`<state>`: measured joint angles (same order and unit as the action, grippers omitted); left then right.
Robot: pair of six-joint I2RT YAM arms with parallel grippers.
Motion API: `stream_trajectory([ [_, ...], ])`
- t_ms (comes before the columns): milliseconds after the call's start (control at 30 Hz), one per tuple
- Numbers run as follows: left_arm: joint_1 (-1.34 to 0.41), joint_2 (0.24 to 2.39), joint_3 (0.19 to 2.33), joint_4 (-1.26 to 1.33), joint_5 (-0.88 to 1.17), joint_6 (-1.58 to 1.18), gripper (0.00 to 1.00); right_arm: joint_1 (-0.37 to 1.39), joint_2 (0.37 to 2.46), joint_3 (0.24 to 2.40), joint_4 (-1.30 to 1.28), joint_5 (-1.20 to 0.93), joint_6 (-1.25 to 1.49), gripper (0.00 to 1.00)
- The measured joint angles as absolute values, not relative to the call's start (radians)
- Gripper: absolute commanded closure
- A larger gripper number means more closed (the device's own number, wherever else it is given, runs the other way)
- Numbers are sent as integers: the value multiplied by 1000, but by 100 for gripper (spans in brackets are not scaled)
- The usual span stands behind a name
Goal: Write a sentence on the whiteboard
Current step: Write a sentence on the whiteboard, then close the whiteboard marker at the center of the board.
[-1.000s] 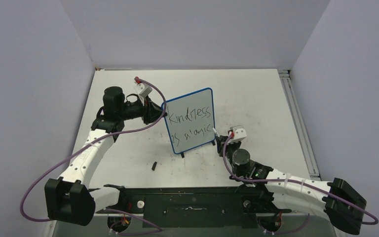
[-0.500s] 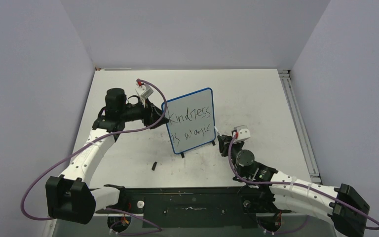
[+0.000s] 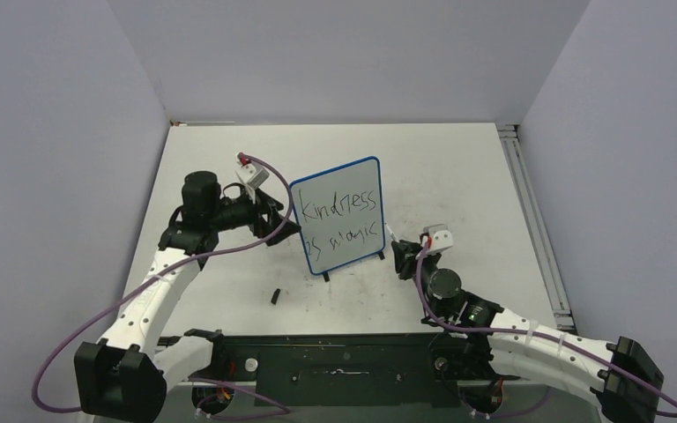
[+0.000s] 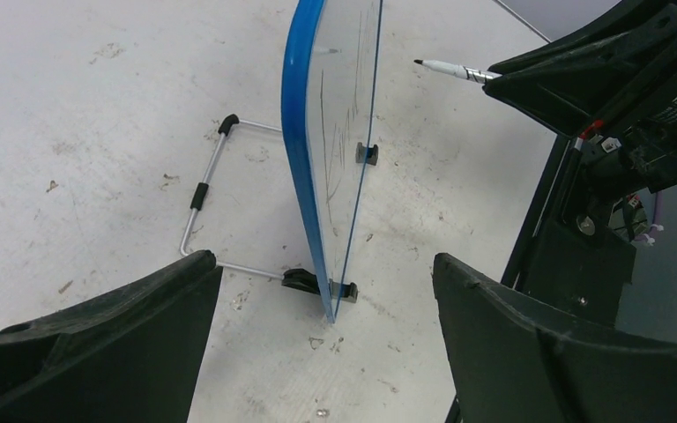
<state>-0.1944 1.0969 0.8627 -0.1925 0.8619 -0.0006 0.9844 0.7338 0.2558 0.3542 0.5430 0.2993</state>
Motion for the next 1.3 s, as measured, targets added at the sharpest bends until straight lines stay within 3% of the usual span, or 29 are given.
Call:
stream_trajectory([
  [333, -194, 819, 693, -249, 707, -154, 13, 989, 683, 269, 297, 543, 280, 89],
  [567, -195, 664, 639, -416, 456, -391, 21, 989, 641, 301, 265, 552, 248, 89],
  [700, -255, 682, 627, -533, 304, -516, 21, 989, 615, 306, 253, 554, 233, 90],
  [867, -472, 799, 627, -627, 109, -618, 21, 989, 575, 308, 236, 554, 219, 90],
  [1000, -573, 928, 627, -676, 19, -672, 27, 989, 548, 308, 221, 554, 216, 90],
  [1133, -594, 962, 621, -683, -43, -706, 40, 989, 522, 308, 213, 553, 216, 91],
  [1300, -606, 980, 581, -668, -84, -730, 43, 989, 491, 308, 210, 550, 217, 91],
])
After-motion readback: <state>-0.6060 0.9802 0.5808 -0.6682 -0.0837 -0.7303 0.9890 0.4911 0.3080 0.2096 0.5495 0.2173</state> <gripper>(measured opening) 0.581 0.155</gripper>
